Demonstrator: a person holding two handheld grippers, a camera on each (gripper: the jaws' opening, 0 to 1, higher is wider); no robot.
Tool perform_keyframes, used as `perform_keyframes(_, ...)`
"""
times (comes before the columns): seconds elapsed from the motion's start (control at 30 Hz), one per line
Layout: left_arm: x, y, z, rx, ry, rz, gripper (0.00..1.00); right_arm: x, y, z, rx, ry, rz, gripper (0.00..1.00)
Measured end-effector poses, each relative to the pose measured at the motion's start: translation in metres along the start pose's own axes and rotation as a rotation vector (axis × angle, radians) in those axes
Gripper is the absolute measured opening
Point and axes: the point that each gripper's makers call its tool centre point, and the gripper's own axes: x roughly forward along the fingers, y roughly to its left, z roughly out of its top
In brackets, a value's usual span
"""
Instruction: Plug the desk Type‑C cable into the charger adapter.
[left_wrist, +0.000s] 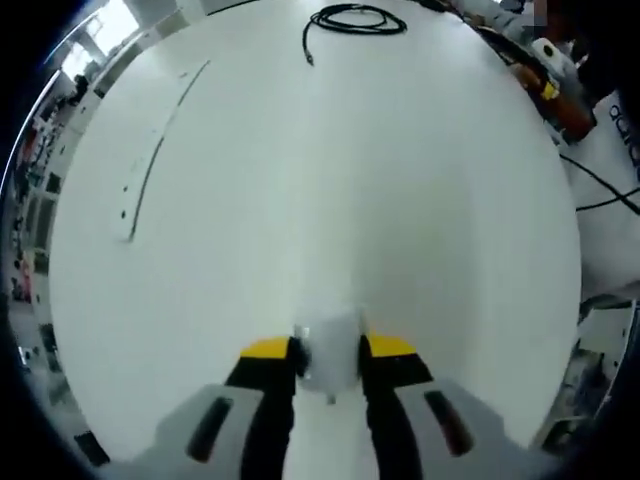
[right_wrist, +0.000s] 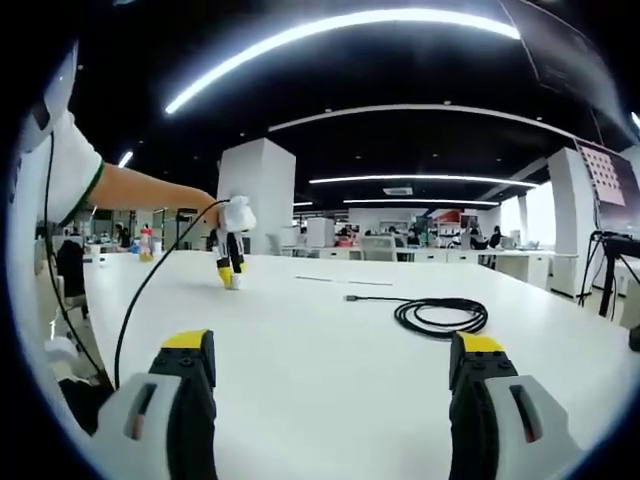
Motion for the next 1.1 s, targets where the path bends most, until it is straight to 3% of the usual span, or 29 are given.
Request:
perform_keyframes(0.23,-0.001,0.015,-0.006,-0.017,-0.010,0.000,0.24,0.001,0.000,0.000,0.000,0.000,0.003,0.99)
perform_keyframes(0.57,-0.003,0.000,-0.002,-0.037,-0.020,0.003,0.24,-0.001,-0.004,0.004,-0.003,-0.013,-0.004,0.99)
perform_keyframes(0.83,-0.003,-0.027,0.003,-0.066,-0.014,0.026,0.24,-0.001,-0.003,0.002,-0.002,-0.010,-0.004,0.99)
perform_keyframes(0.97,-0.004,-0.018,-0.001,-0.082,-0.009,0.041,0.24,0.000,-0.002,0.003,-0.002,-0.011,-0.003,0.99)
perform_keyframes(1.1,-0.004,-0.026,-0.001,-0.094,-0.005,0.042,0.24,0.000,-0.002,0.004,-0.001,-0.012,-0.003,0.99)
